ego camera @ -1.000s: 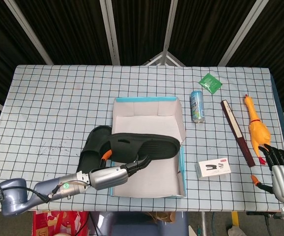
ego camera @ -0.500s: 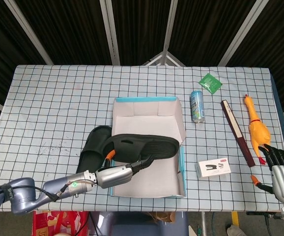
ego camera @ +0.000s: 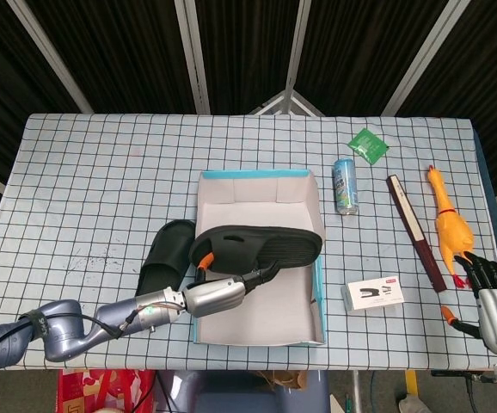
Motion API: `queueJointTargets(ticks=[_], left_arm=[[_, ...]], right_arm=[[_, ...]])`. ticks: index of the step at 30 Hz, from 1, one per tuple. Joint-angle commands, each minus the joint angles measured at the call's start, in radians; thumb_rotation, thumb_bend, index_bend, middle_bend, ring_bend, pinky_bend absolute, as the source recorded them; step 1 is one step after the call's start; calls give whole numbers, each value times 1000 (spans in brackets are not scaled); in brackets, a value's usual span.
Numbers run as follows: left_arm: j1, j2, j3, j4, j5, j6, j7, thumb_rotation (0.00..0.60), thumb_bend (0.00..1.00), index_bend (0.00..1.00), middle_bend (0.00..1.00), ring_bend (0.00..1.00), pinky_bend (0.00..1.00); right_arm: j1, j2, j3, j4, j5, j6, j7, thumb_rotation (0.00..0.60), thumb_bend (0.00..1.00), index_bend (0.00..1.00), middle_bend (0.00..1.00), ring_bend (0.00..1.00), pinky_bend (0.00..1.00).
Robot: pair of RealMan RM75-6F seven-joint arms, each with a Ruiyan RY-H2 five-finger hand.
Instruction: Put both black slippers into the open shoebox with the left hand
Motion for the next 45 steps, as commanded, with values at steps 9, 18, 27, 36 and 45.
queueJointTargets(ticks=[9, 18, 27, 36, 45], left_arm=[[-45, -33, 26, 35, 33, -9, 12, 600, 531, 511, 421, 0, 68], [-43, -37, 10, 15, 23, -79, 128, 600, 543, 521, 438, 0, 68], [38, -82, -41, 11, -78, -112, 320, 600, 550, 521, 456, 8, 68], [40, -140, -28, 15, -105, -131, 391, 600, 550, 524, 461, 8, 68], [11, -173, -21, 42, -105, -137, 392, 600, 551, 527, 463, 7, 68]], right_arm=[[0, 1, 1, 2, 1, 0, 8, 600, 258, 152, 119, 117, 99], [-1, 2, 0, 0, -4, 2, 9, 600, 258, 153, 119, 117, 99], [-3, 2, 1, 2, -4, 6, 17, 600, 258, 152, 120, 117, 99], [-3, 2, 1, 0, -4, 6, 14, 600, 259, 153, 120, 117, 99], [-4, 5, 1, 2, -6, 8, 26, 600, 259, 153, 120, 117, 99]])
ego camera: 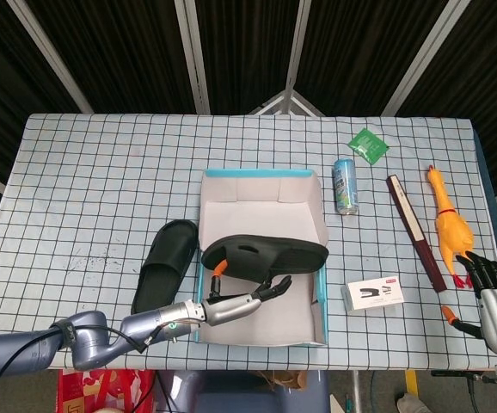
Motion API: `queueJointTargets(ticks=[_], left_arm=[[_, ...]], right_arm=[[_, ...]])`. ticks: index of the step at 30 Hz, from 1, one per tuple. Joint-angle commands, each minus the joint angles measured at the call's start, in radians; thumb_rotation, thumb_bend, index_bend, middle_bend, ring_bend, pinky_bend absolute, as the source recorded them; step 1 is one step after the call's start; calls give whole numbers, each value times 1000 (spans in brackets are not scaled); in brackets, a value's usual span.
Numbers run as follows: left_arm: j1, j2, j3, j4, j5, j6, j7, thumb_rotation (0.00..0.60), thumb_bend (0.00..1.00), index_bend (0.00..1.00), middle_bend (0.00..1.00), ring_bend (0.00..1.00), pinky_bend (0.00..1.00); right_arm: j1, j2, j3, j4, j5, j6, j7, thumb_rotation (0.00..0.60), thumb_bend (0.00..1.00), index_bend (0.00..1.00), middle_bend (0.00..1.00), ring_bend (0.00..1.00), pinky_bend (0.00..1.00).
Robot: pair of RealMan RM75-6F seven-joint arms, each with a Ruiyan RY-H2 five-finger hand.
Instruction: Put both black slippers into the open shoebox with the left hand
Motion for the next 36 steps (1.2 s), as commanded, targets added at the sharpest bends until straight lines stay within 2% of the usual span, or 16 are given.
queueJointTargets(ticks=[1, 9, 27, 36], left_arm=[[-7, -7, 1, 6, 0, -2, 0, 600, 551, 527, 463, 7, 68], [-18, -31, 13, 41, -17, -15, -1, 600, 552, 529, 464, 7, 68], [3, -52, 100, 75, -8, 41, -53, 600, 553, 529, 464, 7, 68], [-3, -62, 106, 97, -15, 76, -110, 600, 553, 529, 465, 8, 68]], right_arm=[[-1, 1, 0, 1, -1, 2, 3, 600, 259, 153, 120, 117, 99], [-3, 3, 0, 2, -1, 5, 12, 600, 258, 152, 120, 117, 99], [-5, 5, 1, 2, 1, 5, 16, 600, 258, 153, 120, 117, 99], [-3, 4, 2, 1, 4, 2, 13, 600, 259, 152, 119, 117, 99]])
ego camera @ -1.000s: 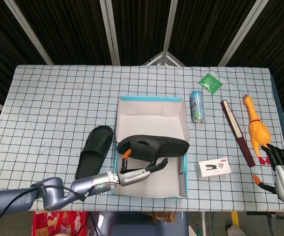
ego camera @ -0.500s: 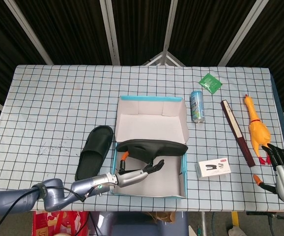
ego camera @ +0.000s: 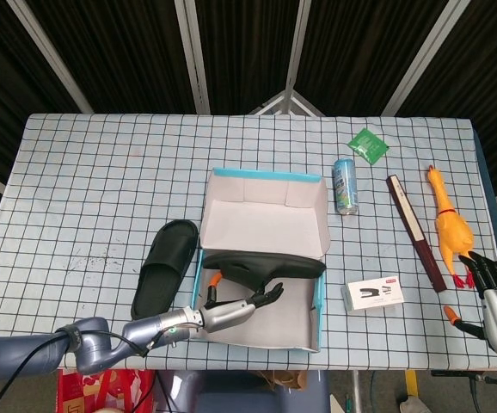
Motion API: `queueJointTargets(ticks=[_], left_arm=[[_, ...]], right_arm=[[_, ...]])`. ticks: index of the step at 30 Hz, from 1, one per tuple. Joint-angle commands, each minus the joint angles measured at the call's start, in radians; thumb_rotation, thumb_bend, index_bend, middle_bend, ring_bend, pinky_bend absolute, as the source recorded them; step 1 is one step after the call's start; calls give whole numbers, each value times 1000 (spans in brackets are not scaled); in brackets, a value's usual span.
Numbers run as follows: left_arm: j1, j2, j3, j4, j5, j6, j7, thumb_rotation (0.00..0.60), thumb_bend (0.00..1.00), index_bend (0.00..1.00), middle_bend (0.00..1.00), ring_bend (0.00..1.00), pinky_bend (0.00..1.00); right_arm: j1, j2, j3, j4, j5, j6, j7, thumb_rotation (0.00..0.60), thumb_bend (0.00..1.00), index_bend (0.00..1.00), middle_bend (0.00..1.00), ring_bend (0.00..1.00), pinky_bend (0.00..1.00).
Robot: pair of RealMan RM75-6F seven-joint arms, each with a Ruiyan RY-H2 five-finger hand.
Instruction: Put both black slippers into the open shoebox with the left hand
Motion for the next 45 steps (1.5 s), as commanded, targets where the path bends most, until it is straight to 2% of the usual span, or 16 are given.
queueJointTargets(ticks=[1, 6, 19, 38, 40, 45], left_arm=[[1, -2, 1, 7, -10, 13, -22, 600, 554, 529, 465, 8, 68], [1, -3, 7, 15, -32, 20, -60, 600, 554, 526, 464, 8, 68], [-41, -4, 50, 39, -5, 27, -160, 600, 554, 521, 460, 8, 68], [-41, 23, 71, 25, -6, 52, -183, 600, 554, 463, 440, 8, 68], [-41, 26, 67, 26, -12, 49, -178, 600, 545, 440, 420, 8, 68], [-41, 34, 65, 23, -19, 47, -166, 600, 430, 250, 272, 0, 68]], right_arm=[[0, 0, 0, 0, 0, 1, -1, 600, 259, 152, 119, 117, 99], [-1, -1, 1, 0, 0, 3, 1, 600, 258, 152, 119, 117, 99], [0, -1, 1, -6, 1, 1, -7, 600, 258, 152, 120, 117, 99], [-3, -1, 3, -7, 5, 4, -3, 600, 258, 153, 119, 117, 99], [-3, 0, 3, -7, 4, 3, -2, 600, 258, 152, 119, 117, 99], [-2, 0, 3, -8, 5, 2, -4, 600, 258, 152, 119, 117, 99]])
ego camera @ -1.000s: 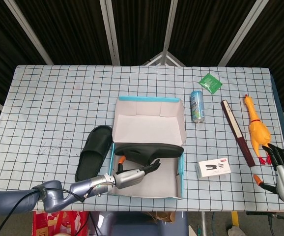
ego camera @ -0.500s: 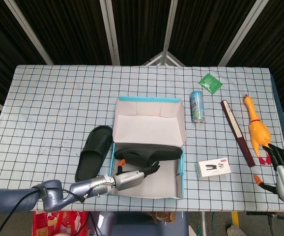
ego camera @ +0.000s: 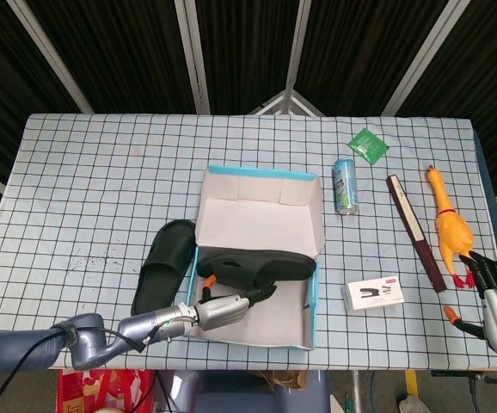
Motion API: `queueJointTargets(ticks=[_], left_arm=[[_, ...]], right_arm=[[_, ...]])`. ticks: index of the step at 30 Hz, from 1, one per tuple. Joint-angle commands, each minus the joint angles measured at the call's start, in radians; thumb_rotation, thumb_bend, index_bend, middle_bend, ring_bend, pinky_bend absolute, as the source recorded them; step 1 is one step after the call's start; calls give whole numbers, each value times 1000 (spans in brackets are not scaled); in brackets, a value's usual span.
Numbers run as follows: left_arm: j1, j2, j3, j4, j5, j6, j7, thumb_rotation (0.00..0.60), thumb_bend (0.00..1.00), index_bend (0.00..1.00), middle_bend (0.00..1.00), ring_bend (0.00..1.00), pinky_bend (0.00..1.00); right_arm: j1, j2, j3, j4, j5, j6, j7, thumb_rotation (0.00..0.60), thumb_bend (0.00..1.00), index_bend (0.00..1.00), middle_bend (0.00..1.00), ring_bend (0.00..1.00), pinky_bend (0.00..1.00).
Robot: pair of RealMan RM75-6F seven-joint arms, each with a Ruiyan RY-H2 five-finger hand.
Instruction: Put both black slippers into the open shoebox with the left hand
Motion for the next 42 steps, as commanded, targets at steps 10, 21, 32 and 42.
queueJointTargets(ticks=[10, 21, 32, 42], left_arm=[[4, 15, -6, -23, -13, 0, 34, 600, 344, 101, 121, 0, 68], [12, 24, -11, -40, -36, 3, 62, 600, 344, 93, 102, 0, 68], [20, 49, -12, -82, -51, 12, 89, 599, 345, 66, 42, 0, 68], [15, 73, -17, -137, -57, 5, 112, 599, 344, 28, 5, 0, 68]], right_arm=[[1, -1, 1, -2, 5, -5, -5, 600, 258, 152, 119, 117, 99], [0, 1, 1, -6, 6, -4, -6, 600, 258, 152, 120, 117, 99], [0, 0, 3, -7, 11, -6, -8, 600, 258, 152, 120, 117, 99], [-1, 1, 3, -10, 12, -4, -8, 600, 258, 152, 120, 117, 99]])
